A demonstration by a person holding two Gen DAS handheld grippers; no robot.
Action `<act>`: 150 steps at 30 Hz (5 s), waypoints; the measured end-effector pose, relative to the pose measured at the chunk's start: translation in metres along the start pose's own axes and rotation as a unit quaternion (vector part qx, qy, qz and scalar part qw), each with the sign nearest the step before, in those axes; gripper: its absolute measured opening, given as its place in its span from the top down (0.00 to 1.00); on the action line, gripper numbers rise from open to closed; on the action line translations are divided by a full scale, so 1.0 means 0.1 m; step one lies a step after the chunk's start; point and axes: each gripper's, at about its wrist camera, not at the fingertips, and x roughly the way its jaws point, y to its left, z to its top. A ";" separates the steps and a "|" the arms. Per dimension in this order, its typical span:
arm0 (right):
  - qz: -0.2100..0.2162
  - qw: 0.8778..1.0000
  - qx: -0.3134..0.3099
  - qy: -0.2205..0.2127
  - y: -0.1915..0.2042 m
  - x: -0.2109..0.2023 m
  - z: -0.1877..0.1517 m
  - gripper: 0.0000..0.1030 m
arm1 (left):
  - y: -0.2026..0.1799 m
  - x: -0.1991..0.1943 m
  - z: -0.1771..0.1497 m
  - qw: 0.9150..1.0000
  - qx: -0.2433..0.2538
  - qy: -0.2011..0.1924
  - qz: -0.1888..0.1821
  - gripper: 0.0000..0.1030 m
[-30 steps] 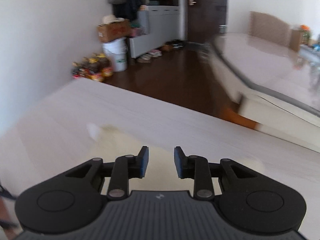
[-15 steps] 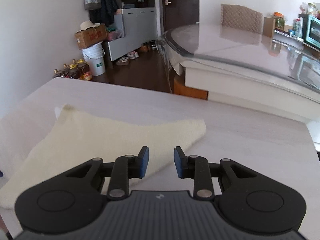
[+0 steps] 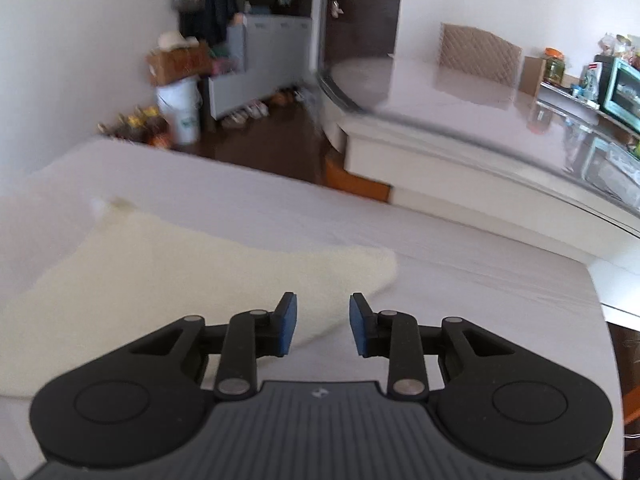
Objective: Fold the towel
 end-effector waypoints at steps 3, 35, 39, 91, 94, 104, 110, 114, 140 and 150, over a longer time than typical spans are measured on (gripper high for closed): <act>0.056 0.998 0.001 -0.018 0.29 -0.24 -0.03 0.66 | 0.03 -0.04 0.01 1.000 0.004 0.000 0.011 0.55; 0.108 0.962 -0.250 -0.011 2.46 -0.56 -0.85 0.92 | 0.61 0.00 0.31 0.997 0.016 -0.044 0.060 0.50; 0.165 0.967 -0.194 -0.003 2.29 -0.75 -0.76 0.92 | 0.73 0.05 0.44 0.997 0.016 -0.051 0.061 0.48; 0.161 0.979 0.128 -0.001 -0.73 0.24 0.15 0.93 | 1.42 0.83 1.10 0.999 0.032 0.027 -0.002 0.44; 0.153 0.977 0.150 0.015 -0.81 0.33 0.08 0.92 | 1.31 0.72 1.14 0.999 0.044 -0.001 0.025 0.44; 0.129 0.976 0.174 0.037 -0.91 0.47 -0.05 0.86 | 1.45 0.79 1.18 0.999 -0.028 -0.001 0.041 0.46; 0.068 0.987 0.146 -0.001 -0.90 0.20 0.01 0.74 | 1.33 0.72 1.21 0.998 0.004 -0.010 0.056 0.46; 0.044 0.993 0.107 -0.026 -0.81 0.11 0.06 0.69 | 1.13 0.73 1.19 0.998 0.028 -0.010 0.051 0.46; 0.009 1.000 -0.016 0.008 0.02 -0.33 -0.35 0.71 | 0.99 0.88 1.14 0.996 0.036 -0.008 0.079 0.44; 0.111 0.992 -0.057 0.007 0.64 -0.08 -0.14 0.71 | 0.68 1.06 1.21 0.997 0.063 0.000 0.052 0.44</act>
